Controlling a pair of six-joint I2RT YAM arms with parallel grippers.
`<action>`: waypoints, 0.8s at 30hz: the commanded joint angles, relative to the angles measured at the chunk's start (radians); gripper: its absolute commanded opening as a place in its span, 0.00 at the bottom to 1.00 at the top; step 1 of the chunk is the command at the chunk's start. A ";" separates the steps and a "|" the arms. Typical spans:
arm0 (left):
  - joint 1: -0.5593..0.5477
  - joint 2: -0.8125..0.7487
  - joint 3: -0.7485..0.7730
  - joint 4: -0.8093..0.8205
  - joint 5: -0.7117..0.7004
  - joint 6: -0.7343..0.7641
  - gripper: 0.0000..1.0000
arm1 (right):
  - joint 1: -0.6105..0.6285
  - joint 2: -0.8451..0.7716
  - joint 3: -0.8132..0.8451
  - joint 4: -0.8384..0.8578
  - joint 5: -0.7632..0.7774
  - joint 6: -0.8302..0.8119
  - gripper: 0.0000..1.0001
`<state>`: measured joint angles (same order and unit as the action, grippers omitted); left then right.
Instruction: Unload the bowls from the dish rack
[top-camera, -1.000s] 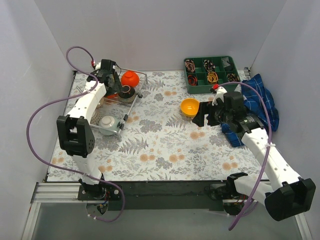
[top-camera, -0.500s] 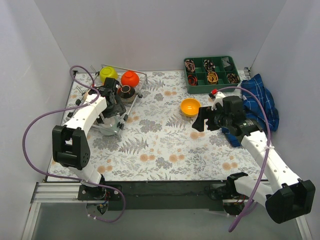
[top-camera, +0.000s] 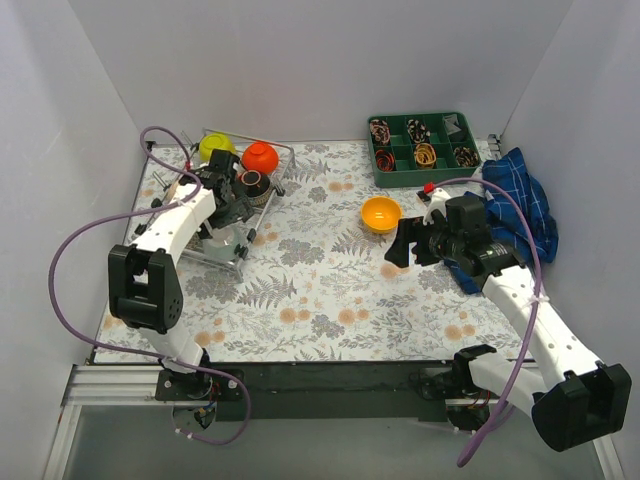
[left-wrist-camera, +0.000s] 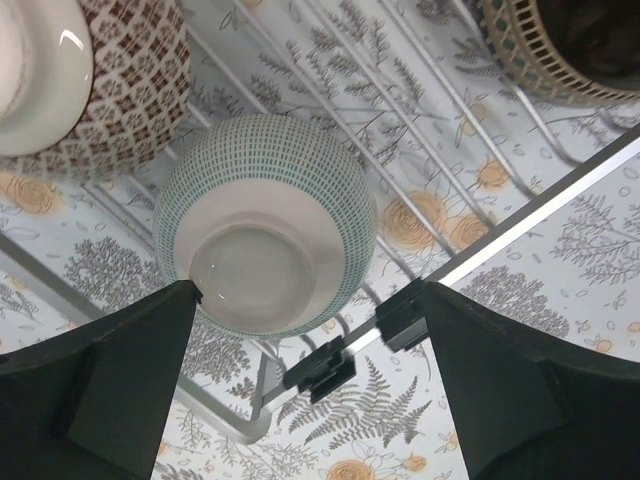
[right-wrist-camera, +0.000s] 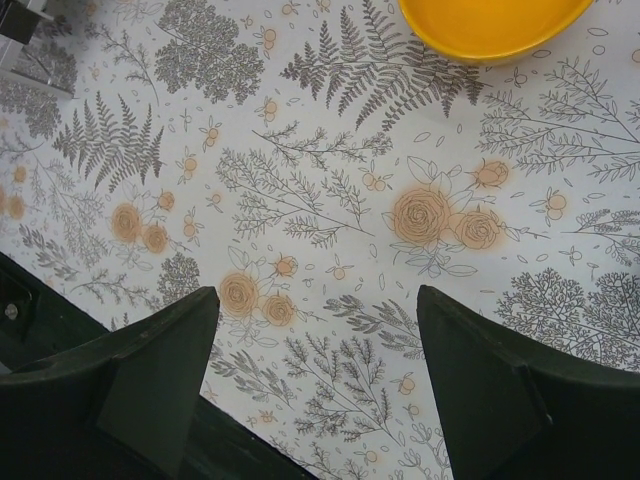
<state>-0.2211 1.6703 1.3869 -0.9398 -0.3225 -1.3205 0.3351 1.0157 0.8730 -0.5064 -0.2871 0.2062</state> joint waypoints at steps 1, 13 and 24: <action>-0.006 0.084 0.084 0.075 0.007 0.015 0.97 | 0.001 -0.026 -0.002 0.019 0.006 -0.002 0.88; 0.016 0.256 0.282 0.110 -0.062 0.125 0.97 | 0.002 -0.060 -0.022 0.002 0.029 0.010 0.87; 0.003 0.157 0.319 0.153 -0.138 0.305 0.98 | 0.002 -0.088 -0.015 -0.009 0.037 0.006 0.87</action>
<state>-0.2016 1.9278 1.6806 -0.8192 -0.4416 -1.0779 0.3351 0.9524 0.8562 -0.5232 -0.2558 0.2104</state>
